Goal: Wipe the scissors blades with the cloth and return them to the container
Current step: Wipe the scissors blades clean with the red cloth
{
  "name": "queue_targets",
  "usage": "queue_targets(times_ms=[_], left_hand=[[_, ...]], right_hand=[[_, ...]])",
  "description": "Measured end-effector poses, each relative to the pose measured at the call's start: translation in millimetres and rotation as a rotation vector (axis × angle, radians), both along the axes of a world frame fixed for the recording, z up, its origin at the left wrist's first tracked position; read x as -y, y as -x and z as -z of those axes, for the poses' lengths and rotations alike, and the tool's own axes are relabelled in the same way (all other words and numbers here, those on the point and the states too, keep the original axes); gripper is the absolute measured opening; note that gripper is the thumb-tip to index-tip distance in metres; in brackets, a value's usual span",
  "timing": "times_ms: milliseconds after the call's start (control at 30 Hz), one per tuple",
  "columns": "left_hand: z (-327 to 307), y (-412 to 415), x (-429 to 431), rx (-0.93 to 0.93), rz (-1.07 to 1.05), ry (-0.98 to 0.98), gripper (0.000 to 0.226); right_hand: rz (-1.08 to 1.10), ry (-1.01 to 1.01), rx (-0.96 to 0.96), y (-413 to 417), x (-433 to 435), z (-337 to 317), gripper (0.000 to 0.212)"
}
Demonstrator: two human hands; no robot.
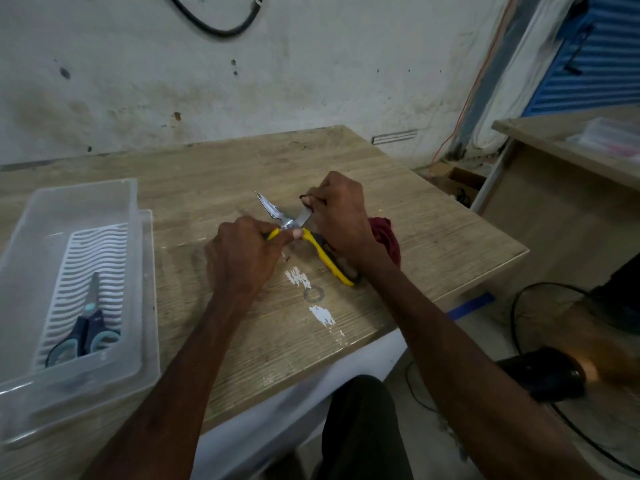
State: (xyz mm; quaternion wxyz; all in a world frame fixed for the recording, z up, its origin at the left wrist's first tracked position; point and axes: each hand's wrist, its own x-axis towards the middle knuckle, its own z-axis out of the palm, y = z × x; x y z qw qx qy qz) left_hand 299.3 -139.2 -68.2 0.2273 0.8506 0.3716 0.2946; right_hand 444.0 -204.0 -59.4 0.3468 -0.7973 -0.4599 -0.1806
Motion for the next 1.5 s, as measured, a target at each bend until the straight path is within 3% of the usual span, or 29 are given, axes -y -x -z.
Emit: queue_targets(times_ms=[167,333,433,567,733,833,933,1067,1133,1233,1333,1400,1500], left_hand=[[2,-2,-1,-0.005,-0.019,-0.009,0.051],[1,0,1,0.006,-0.001,0.005,0.049],[1,-2,0,0.009,-0.012,0.011,0.047],[2,-1,-1,0.021,-0.014,-0.001,0.049],[5,-2,-3,0.0,-0.004,-0.027,0.05],[5,-1,-3,0.004,0.004,-0.023,0.05],[4,0,0,0.005,0.019,-0.027,0.05],[3,-1,-1,0.018,0.001,0.006,0.048],[4,-2,-2,0.01,-0.001,-0.002,0.048],[4,-2,-3,0.011,0.013,-0.016,0.05],[5,-1,-2,0.02,0.001,-0.019,0.05],[4,-3,-2,0.009,0.001,-0.039,0.048],[5,-3,-1,0.0,0.017,-0.032,0.049]], right_hand=[[-0.168,0.132,-0.03,18,8,10,0.023],[0.063,0.053,-0.049,-7,-7,5,0.026],[-0.121,0.091,-0.016,20,10,15,0.013],[-0.21,0.057,-0.017,13,26,7,0.019],[-0.147,-0.019,-0.132,5,24,4,0.017],[-0.074,0.002,-0.076,3,18,7,0.008],[0.109,-0.024,-0.091,-14,4,4,0.019],[-0.021,0.05,-0.052,12,12,13,0.017],[-0.086,0.028,-0.04,21,19,15,0.031],[0.045,-0.079,-0.055,-2,5,3,0.033],[0.041,0.037,-0.012,8,3,6,0.018],[-0.054,0.133,0.028,19,12,13,0.02],[0.091,0.036,-0.075,-15,3,11,0.025]])
